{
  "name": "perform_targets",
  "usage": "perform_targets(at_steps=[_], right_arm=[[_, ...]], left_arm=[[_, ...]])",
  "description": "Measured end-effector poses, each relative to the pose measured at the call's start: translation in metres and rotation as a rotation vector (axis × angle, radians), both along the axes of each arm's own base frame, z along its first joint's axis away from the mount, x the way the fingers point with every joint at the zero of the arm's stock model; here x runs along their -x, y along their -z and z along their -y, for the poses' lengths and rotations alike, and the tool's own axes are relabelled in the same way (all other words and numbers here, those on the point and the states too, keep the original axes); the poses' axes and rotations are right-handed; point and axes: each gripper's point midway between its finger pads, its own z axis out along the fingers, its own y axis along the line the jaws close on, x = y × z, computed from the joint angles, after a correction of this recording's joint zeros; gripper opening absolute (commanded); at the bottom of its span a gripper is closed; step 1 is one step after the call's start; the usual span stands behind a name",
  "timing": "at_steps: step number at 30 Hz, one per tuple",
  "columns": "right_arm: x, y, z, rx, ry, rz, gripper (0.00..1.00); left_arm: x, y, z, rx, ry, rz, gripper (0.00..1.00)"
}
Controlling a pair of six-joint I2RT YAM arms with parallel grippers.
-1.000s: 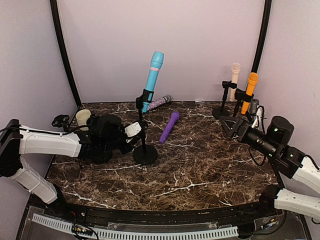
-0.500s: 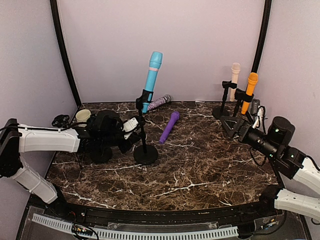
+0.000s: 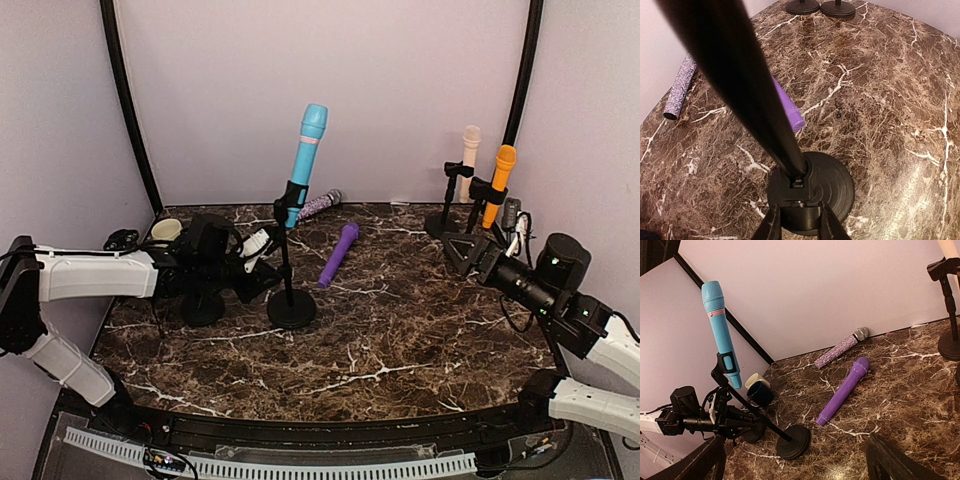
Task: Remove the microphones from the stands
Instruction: Move the microphone stand with the microphone to the center of the board.
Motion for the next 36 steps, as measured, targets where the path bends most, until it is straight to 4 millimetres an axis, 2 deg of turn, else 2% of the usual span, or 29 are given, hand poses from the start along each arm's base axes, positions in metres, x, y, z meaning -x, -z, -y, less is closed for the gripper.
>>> perform_targets(at_steps=[7,14,18,22,25,26,30,36], right_arm=[[0.000,0.000,0.000,0.000,0.000,-0.001,0.99],[0.000,0.000,0.000,0.000,0.000,-0.001,0.98],[0.000,0.000,0.000,0.000,0.000,-0.001,0.98],[0.001,-0.001,0.000,-0.001,0.000,0.002,0.99],[0.001,-0.001,0.000,-0.001,0.000,0.002,0.99],[0.001,0.000,0.000,-0.001,0.000,0.001,0.99],[0.000,0.000,0.000,0.000,0.000,0.001,0.98],[-0.001,0.003,-0.001,0.006,-0.001,-0.009,0.99]], left_arm=[[0.002,0.012,0.001,0.019,0.000,-0.088,0.13],[0.004,0.011,0.003,0.050,0.002,-0.137,0.13],[0.006,0.011,0.004,0.066,0.007,-0.159,0.17],[0.011,0.016,0.004,0.062,0.010,-0.196,0.33],[0.014,0.018,0.001,0.054,-0.002,-0.215,0.51],[0.013,0.016,0.000,0.054,-0.005,-0.211,0.56],[0.014,-0.006,-0.003,0.079,-0.010,-0.159,0.65],[0.017,-0.049,-0.009,0.132,0.002,-0.053,0.69]])
